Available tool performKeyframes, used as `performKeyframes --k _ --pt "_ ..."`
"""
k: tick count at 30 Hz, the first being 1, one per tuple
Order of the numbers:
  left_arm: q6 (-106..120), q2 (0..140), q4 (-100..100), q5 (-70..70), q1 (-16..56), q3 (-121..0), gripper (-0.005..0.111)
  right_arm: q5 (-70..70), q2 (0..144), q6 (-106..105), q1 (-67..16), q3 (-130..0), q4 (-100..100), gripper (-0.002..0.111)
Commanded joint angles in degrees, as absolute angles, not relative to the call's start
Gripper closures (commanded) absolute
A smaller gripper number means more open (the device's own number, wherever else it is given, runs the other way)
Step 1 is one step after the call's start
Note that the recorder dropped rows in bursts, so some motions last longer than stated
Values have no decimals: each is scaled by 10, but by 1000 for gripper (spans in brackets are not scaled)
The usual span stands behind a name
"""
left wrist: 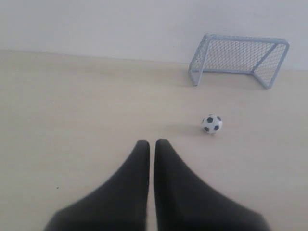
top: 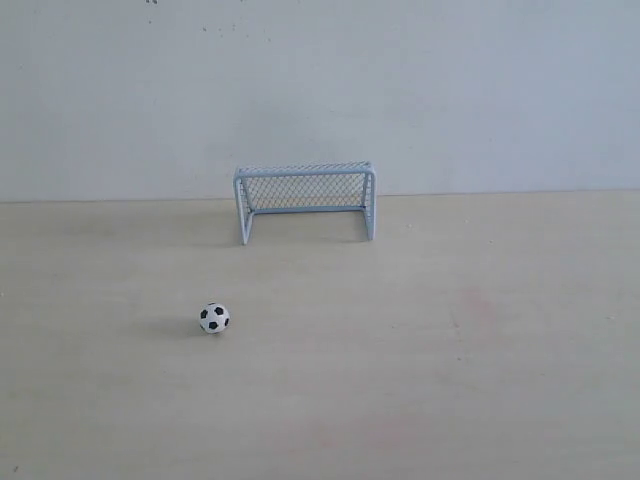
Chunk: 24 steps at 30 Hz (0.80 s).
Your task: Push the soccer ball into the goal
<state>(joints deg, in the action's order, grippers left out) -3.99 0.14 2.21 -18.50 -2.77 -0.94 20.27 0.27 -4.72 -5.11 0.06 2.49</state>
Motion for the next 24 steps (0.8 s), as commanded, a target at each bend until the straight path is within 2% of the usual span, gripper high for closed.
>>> performKeyframes --k 1,9,13,24 --pt "-46 0 113 -215 -28 -88 102 200 0 -48 -52 0 26 109" --pt "-46 0 130 -372 -28 -262 102 200 0 -48 -52 0 26 109" --pt "-46 0 132 -381 -28 -304 102 200 0 -48 -52 0 26 109" --pt "-56 0 138 -195 -28 -314 102 195 0 -48 -52 0 25 109"
